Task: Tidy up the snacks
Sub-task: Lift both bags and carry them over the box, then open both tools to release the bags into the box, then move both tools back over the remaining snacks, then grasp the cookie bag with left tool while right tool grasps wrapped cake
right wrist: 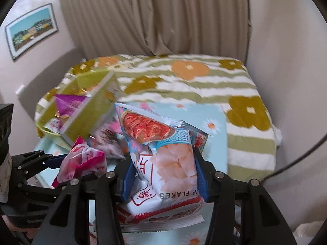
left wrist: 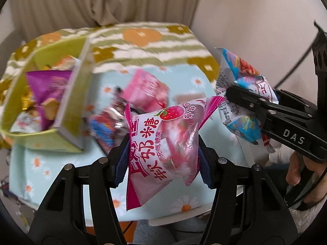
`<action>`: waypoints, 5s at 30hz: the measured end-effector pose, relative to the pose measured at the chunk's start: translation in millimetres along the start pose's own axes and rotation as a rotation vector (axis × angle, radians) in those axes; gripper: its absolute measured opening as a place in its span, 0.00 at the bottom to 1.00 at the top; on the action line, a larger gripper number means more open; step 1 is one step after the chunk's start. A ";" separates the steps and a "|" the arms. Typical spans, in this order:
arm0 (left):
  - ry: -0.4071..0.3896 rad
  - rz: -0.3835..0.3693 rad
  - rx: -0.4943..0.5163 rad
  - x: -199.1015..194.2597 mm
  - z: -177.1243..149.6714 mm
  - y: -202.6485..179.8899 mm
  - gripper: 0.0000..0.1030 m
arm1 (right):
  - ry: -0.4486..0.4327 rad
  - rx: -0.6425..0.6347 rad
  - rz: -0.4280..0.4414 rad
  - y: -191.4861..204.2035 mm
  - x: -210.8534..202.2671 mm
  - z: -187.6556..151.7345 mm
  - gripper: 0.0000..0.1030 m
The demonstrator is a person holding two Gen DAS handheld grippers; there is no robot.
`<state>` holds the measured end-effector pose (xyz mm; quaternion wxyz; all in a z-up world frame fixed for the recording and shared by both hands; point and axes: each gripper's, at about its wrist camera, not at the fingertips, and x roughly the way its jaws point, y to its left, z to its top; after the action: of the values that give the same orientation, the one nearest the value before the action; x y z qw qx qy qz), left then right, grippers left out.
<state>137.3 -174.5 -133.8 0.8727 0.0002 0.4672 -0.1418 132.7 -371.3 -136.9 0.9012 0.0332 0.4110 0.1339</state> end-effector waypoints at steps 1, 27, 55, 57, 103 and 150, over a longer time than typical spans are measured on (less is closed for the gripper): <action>-0.010 0.009 -0.014 -5.9 1.9 4.0 0.53 | -0.013 -0.009 0.021 7.4 -5.2 6.5 0.46; -0.115 0.078 -0.191 -56.5 137.2 265.9 0.54 | -0.093 -0.076 0.220 195.9 62.4 149.0 0.46; 0.015 0.069 -0.185 39.9 149.0 372.1 0.93 | 0.008 0.045 0.129 239.1 145.8 181.4 0.46; 0.008 0.095 -0.180 32.5 142.9 372.8 0.93 | 0.011 0.050 0.148 244.2 151.5 186.7 0.46; -0.101 0.092 -0.125 -50.8 68.1 191.7 0.93 | -0.073 -0.013 0.072 150.4 26.5 119.7 0.98; 0.331 0.303 0.403 180.9 29.3 53.3 0.70 | 0.292 0.136 -0.105 -54.3 147.5 -5.8 0.98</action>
<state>269.1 -172.0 -271.9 0.7782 0.2661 0.5603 -0.0980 232.4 -384.3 -257.9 0.8334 0.0530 0.5467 0.0617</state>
